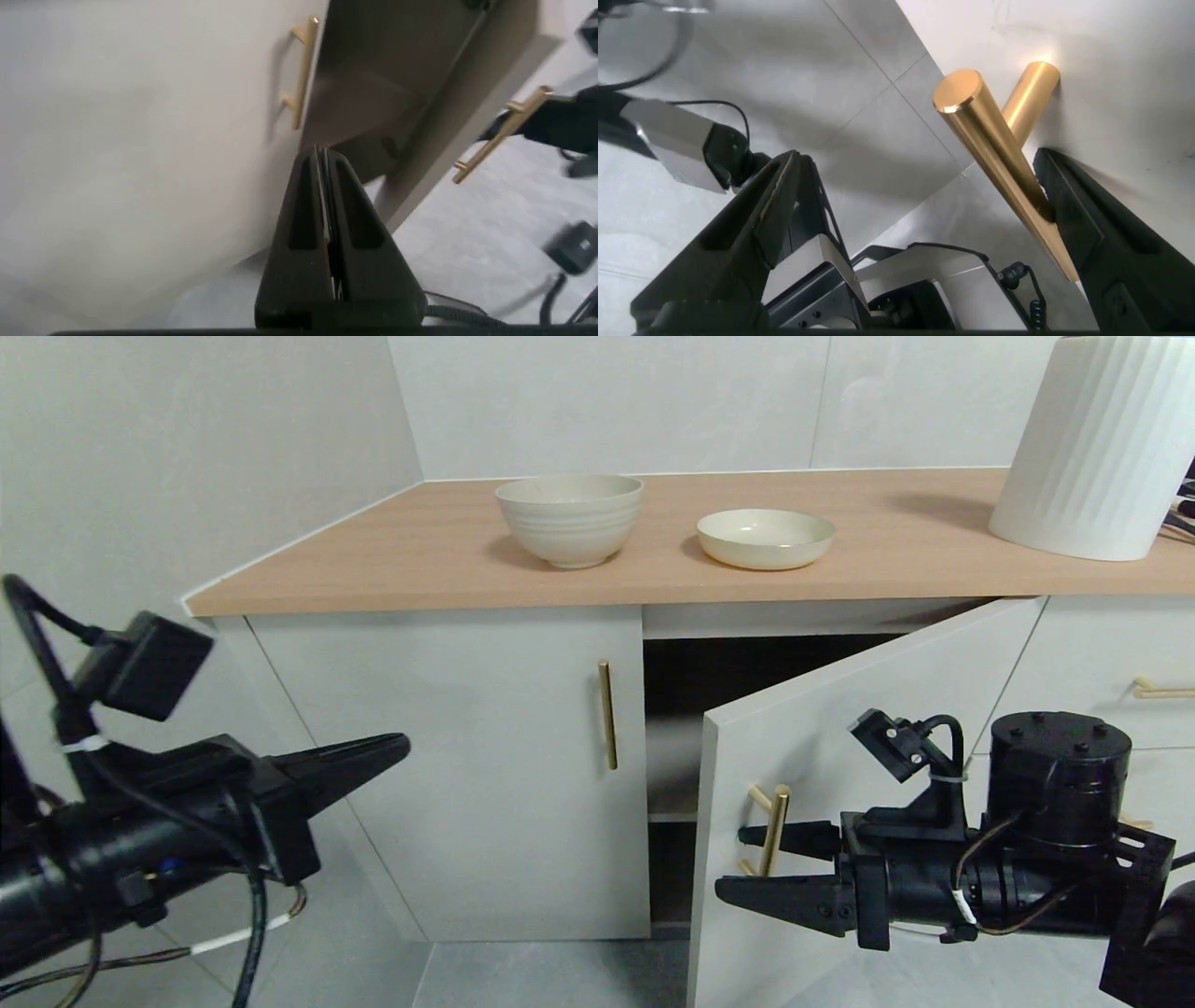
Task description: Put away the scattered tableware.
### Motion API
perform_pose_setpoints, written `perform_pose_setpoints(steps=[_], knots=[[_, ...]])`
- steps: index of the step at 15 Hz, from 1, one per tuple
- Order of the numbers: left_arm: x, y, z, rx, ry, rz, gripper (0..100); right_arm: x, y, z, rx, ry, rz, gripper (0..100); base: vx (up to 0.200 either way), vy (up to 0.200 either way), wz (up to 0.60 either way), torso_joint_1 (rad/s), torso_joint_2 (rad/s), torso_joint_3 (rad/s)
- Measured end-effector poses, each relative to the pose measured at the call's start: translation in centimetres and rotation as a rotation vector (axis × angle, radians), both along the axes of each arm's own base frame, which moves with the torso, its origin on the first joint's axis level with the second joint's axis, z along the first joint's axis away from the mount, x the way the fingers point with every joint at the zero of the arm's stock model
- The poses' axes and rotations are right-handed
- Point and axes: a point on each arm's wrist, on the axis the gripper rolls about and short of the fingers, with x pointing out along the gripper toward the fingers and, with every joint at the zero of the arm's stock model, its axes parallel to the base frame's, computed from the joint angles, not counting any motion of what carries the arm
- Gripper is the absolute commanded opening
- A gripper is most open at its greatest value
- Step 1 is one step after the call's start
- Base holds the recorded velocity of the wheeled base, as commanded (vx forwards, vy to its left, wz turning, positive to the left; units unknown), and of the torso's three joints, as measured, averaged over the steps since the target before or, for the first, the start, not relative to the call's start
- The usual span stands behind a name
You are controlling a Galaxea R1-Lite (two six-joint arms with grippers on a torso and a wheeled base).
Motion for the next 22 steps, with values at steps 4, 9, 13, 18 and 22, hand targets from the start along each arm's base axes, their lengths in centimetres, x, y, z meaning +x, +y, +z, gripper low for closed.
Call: perform_pose_setpoints(steps=[4,9,13,18,22], knots=[[3.2,-4.4,-2.1,-0.149,0.068,-0.114,0,-0.1,-0.1,-0.1,-0.005,-0.009,0.003,100,0.0,0.0,0.0,0.0,0.0,0.0],[5.2,-9.4,-4.2,-0.206,0.105,-0.27,0,-0.7,-0.5,0.0,-0.007,-0.008,0.002,100,0.0,0.0,0.0,0.0,0.0,0.0],[7.7,-12.1,-6.6,-0.225,0.079,-0.336,0,-0.9,-0.7,0.1,-0.013,-0.034,-0.001,100,0.0,0.0,0.0,0.0,0.0,0.0],[10.2,-15.9,-9.2,-0.211,0.081,-0.386,0,-0.9,-0.9,0.2,-0.017,-0.051,-0.013,100,0.0,0.0,0.0,0.0,0.0,0.0],[10.3,-18.0,-10.4,-0.216,0.033,-0.415,0,-0.9,-1.1,0.1,-0.019,-0.056,-0.022,100,0.0,0.0,0.0,0.0,0.0,0.0]])
